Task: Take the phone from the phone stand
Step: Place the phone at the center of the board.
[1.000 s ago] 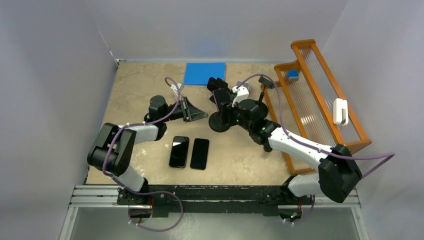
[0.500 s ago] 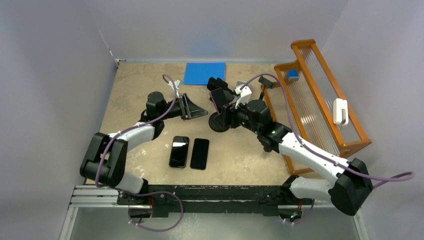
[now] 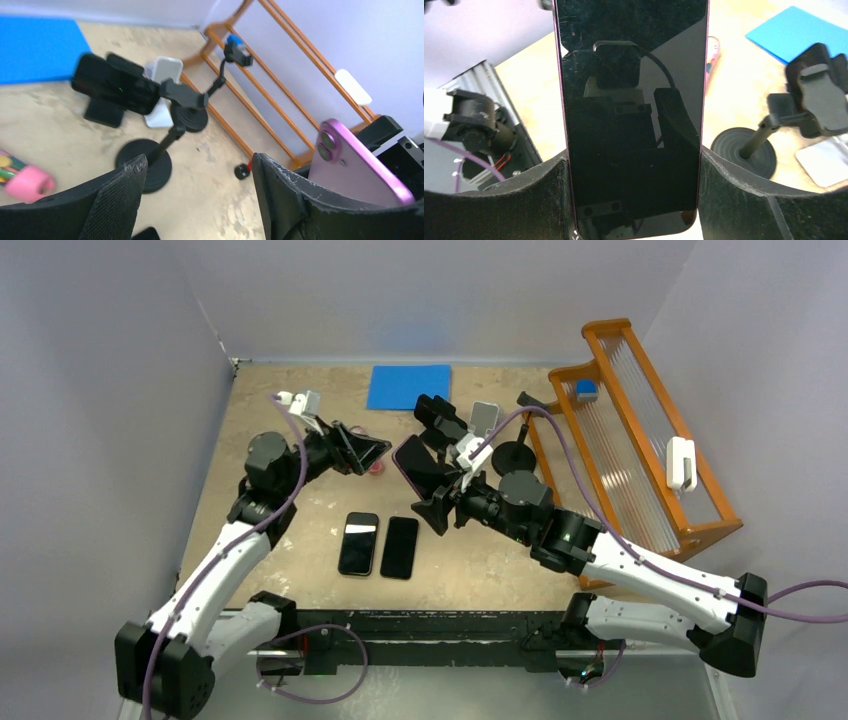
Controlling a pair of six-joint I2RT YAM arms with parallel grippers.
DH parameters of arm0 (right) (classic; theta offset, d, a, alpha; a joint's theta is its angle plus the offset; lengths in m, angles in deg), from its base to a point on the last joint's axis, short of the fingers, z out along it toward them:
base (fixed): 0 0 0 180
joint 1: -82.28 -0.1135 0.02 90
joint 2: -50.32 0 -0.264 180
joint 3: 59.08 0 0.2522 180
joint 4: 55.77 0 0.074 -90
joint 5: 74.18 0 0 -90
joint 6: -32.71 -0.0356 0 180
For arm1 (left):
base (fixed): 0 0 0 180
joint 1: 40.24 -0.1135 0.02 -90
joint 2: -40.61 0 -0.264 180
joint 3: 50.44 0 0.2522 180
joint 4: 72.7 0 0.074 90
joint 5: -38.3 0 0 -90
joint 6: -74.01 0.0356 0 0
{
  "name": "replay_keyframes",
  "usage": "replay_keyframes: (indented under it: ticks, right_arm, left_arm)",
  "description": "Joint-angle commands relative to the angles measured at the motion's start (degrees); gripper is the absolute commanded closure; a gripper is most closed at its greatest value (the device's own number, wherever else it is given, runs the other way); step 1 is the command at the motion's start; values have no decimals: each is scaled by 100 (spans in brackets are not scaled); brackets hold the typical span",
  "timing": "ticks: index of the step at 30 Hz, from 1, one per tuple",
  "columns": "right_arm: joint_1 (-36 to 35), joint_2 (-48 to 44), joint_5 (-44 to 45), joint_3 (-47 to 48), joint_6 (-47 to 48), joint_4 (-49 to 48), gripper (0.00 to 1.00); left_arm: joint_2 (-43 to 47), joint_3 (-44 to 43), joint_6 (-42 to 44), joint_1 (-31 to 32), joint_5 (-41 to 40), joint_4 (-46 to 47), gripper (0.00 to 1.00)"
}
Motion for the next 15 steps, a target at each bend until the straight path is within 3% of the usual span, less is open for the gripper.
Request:
replay_keyframes:
  ticks: [1,6,10,15]
  right_arm:
    - [-172,-315,1153,-90,201,-695,100]
    - [-358,-248,1795,-312,167,-1057,100]
    - [-523,-118,2315,-425,151,-1313,100]
    - [-676,96,2656,-634,135,-1783,100]
  left_arm:
    - [897,25,696,17,-1243,-287,24]
    - [1685,554,746,281,-1953,-296,10]
    - [1890,321,991,491,-1655,-665,3]
    - [1900,271,1067,593,-1160,-754,3]
